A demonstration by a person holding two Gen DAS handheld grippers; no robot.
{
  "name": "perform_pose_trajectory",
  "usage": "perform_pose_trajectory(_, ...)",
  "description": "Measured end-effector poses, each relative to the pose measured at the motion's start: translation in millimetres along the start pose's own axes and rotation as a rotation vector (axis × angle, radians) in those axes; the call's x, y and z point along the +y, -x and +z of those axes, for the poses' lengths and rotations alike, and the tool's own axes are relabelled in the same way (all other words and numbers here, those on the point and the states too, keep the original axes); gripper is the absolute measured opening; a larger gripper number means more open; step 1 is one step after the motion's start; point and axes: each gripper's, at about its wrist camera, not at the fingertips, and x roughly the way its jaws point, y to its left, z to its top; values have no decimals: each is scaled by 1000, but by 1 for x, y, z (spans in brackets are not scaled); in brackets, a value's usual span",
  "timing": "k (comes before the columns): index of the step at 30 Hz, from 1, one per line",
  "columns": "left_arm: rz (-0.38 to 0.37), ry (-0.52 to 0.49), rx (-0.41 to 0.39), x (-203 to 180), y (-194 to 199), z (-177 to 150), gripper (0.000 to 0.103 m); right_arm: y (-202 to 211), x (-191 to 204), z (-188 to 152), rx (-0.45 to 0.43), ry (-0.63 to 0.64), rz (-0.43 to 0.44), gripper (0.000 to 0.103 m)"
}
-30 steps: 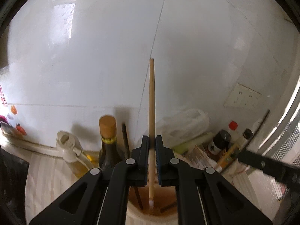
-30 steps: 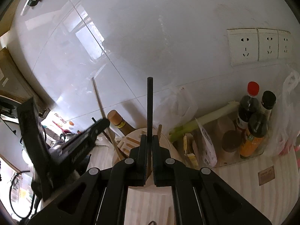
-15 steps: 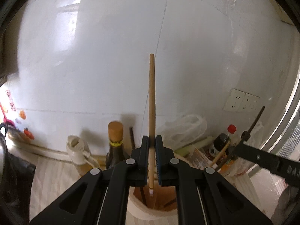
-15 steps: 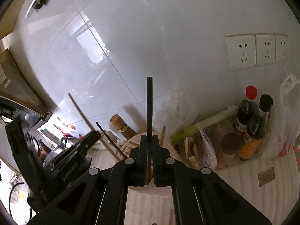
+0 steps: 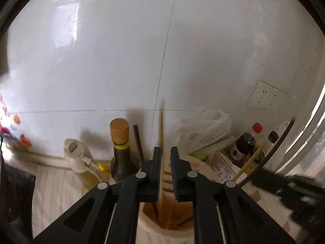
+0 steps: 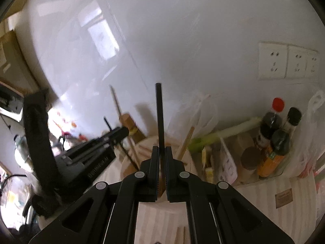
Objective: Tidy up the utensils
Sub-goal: 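Lower both chopsticks into the holder and open both tools, then raise both open tools and move them down to the remaining chopsticks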
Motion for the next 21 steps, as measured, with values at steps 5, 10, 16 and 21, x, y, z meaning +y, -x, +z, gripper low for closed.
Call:
perform_pose_trajectory(5, 21, 92, -72, 13, 47, 6, 98, 4, -2, -4, 24, -8, 56, 56)
perform_pose_trajectory(10, 133, 76, -50, 18, 75, 6, 103, 20, 0, -6, 16, 31, -9, 77)
perform_pose_trajectory(16, 271, 57, -46, 21, 97, -23, 103, 37, -1, -16, 0, 57, -150, 103)
perform_pose_trajectory(21, 317, 59, 11, 15, 95, -61, 103, 47, -26, -43, 33, -13, -168, 103)
